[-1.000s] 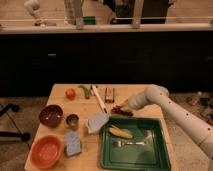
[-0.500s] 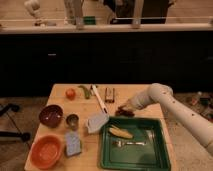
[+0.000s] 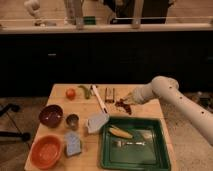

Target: Place grapes in table surface

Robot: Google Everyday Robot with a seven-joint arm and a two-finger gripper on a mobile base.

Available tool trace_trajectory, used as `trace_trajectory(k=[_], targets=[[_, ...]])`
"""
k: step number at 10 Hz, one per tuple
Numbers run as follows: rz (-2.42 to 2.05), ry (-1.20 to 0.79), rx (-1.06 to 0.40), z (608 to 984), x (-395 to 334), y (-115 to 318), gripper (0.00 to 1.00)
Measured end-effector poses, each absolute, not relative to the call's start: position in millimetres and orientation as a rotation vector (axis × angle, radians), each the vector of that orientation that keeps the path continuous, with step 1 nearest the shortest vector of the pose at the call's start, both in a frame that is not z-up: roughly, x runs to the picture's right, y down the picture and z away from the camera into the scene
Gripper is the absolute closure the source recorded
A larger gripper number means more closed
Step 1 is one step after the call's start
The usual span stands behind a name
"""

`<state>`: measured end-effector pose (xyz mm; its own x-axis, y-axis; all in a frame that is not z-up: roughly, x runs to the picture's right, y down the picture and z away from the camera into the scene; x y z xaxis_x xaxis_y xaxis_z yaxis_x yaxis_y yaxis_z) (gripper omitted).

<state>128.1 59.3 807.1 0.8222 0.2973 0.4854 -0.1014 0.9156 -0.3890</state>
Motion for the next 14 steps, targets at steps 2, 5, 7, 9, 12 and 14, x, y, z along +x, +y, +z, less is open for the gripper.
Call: trace_trajectory(k=[2, 5, 7, 9, 12, 14], targets=[[0.184, -0.578, -0.327, 790.1, 123.9, 49.3, 1.0], [0.127, -0.595, -0.282, 758.8, 116.3, 34.7, 1.0], [0.091, -0.6, -0.252, 737.3, 112.6, 24.4, 1.0], [0.058, -0.604, -0.226, 723.2, 105.8, 17.4, 1.0], [0.046, -0.594, -0.195, 712.5, 109.9, 8.6, 1.0], [0.048, -0.575, -0.171, 708.9, 118.8, -2.3, 1.0]])
